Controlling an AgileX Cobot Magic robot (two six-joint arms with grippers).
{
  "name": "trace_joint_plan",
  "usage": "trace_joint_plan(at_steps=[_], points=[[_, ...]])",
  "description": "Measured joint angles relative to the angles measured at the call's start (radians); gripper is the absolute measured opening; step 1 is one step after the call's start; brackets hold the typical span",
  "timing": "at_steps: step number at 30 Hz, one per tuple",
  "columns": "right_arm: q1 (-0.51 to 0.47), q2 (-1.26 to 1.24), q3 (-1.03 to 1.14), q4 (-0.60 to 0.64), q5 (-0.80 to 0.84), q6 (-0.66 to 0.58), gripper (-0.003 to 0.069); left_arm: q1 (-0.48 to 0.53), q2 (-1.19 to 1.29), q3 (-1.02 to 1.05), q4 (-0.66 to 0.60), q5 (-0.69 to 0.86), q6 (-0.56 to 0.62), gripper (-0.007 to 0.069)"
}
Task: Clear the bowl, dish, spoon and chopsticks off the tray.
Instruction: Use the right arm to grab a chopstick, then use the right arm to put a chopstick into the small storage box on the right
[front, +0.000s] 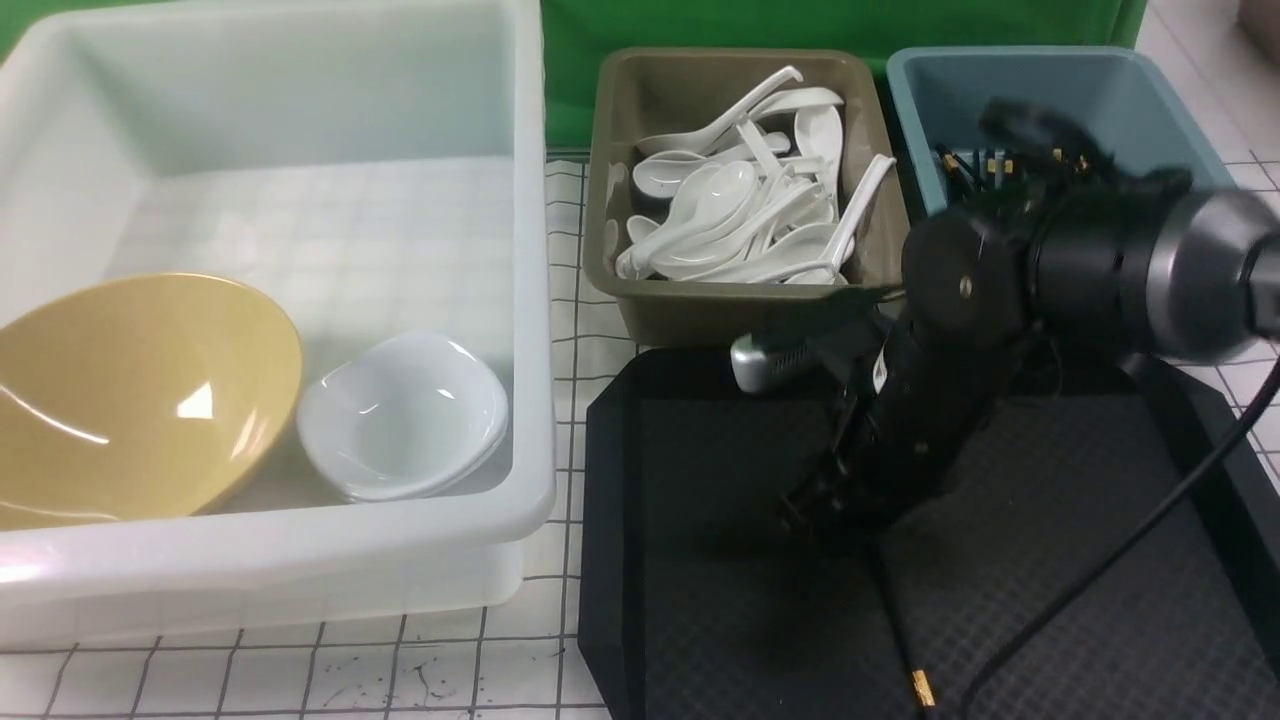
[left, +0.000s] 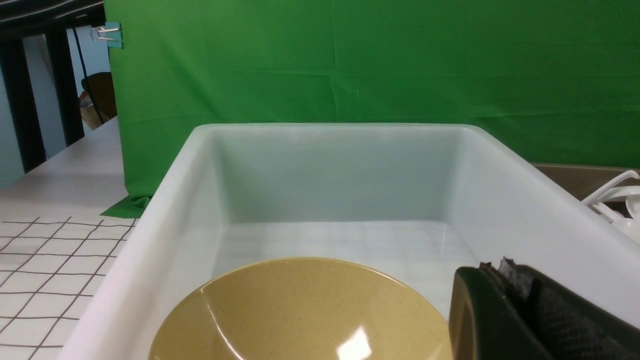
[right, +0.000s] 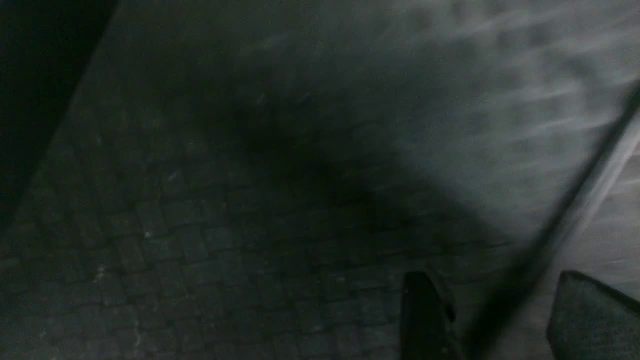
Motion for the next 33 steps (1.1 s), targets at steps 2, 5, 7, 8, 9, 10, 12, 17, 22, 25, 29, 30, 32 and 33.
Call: trace_joint_plan(at_steps=[2,5,7,8,9,10,12,17,22,25,29,30,32,33], points=[[0.000,0.004,0.019,-0.008,-0.030,0.024,0.0371,0.000,0.000,0.000,0.000,0.000,0.000,-0.0012],[0.000,0.021,0.031,-0.026,-0.027,0.048,0.0334,0.000,0.000,0.000,0.000,0.000,0.000,-0.0012],[0.000,0.021,0.037,-0.028,-0.030,0.049,0.0295,0.000,0.000,0.000,0.000,0.000,0.000,-0.0012],[0.001,0.021,0.041,-0.030,-0.033,0.045,0.0276,0.000,0.000,0.000,0.000,0.000,0.000,-0.0012],[0.002,0.020,0.044,-0.027,-0.033,0.031,0.0234,0.000,0.000,0.000,0.000,-0.001,0.000,-0.0012],[0.004,0.019,0.047,-0.026,-0.033,0.024,0.0201,0.000,0.000,0.000,0.000,-0.001,0.000,-0.0012],[0.013,0.015,0.048,-0.013,-0.013,-0.013,0.0116,0.000,0.000,0.000,0.000,-0.001,0.000,-0.0012],[0.047,-0.051,0.068,0.019,0.060,-0.061,0.0067,0.000,0.000,0.000,0.000,-0.001,0.000,-0.0012],[0.045,-0.263,0.035,-0.017,0.029,-0.091,0.0067,0.000,0.000,0.000,0.000,-0.001,0.000,-0.0012],[0.003,-0.390,0.017,-0.146,-0.175,-0.095,0.0067,0.000,0.000,0.000,0.001,-0.001,0.000,-0.0012],[-0.122,-0.402,0.017,-0.307,-0.530,-0.029,0.0067,0.000,0.000,0.000,0.001,-0.001,0.000,-0.0012],[-0.166,-0.378,0.015,-0.325,-0.667,0.005,0.0067,0.000,0.000,0.000,0.001,-0.002,0.000,-0.0012],[-0.245,-0.304,-0.005,-0.342,-0.830,0.082,0.0074,0.000,0.000,0.000,0.001,-0.005,0.000,-0.0012],[-0.265,-0.277,-0.016,-0.343,-0.854,0.106,0.0079,0.000,0.000,0.000,0.001,-0.009,0.000,-0.0012]])
